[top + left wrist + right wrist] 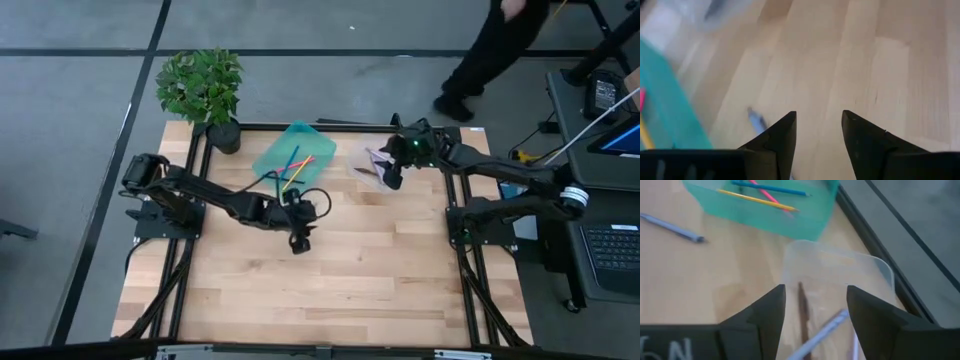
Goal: Sort pens & pencils
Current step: Put the dark purple pen into the transparent bin
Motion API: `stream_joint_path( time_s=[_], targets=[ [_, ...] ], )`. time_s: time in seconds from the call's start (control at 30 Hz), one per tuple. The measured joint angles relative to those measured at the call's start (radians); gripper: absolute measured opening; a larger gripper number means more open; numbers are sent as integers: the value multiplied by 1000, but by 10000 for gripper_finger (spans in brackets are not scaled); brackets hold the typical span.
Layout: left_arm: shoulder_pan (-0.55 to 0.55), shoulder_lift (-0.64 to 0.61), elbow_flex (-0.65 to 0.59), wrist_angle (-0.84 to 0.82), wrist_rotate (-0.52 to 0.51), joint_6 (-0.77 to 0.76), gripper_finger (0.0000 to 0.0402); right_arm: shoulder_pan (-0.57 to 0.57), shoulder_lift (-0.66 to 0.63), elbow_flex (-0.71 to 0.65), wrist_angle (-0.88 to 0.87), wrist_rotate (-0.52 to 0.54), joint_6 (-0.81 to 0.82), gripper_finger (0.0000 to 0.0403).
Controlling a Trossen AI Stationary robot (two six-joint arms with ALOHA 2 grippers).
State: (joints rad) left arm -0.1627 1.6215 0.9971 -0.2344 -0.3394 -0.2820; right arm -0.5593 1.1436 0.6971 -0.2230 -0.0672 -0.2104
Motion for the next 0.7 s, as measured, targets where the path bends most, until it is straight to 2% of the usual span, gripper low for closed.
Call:
stream_joint_path(
  time_s=[0.13, 0.27, 0.33, 0.47, 0.53, 0.6, 0.7],
  targets=[
    [-26, 0, 43, -130, -26, -168, 151, 23, -22, -2, -5, -21, 23, 211],
    [-33, 0, 47, -152, -28, -248, 151, 64, -27, -2, 21, -52, 24, 211],
    [-30, 0, 48, -169, -22, -291, 151, 88, -27, -2, 86, -148, 5, 211],
    [-17, 12, 48, -240, -13, -345, 151, 126, -28, -14, 312, -509, -24, 211],
    [-8, 18, 49, -256, -13, -364, 151, 137, -29, -44, 444, -641, -22, 211],
    [-5, 23, 48, -285, -11, -369, 151, 144, -29, -89, 532, -636, -7, 211],
    [-6, 23, 48, -285, 10, -372, 151, 151, -28, -174, 626, -541, -7, 211]
  ],
)
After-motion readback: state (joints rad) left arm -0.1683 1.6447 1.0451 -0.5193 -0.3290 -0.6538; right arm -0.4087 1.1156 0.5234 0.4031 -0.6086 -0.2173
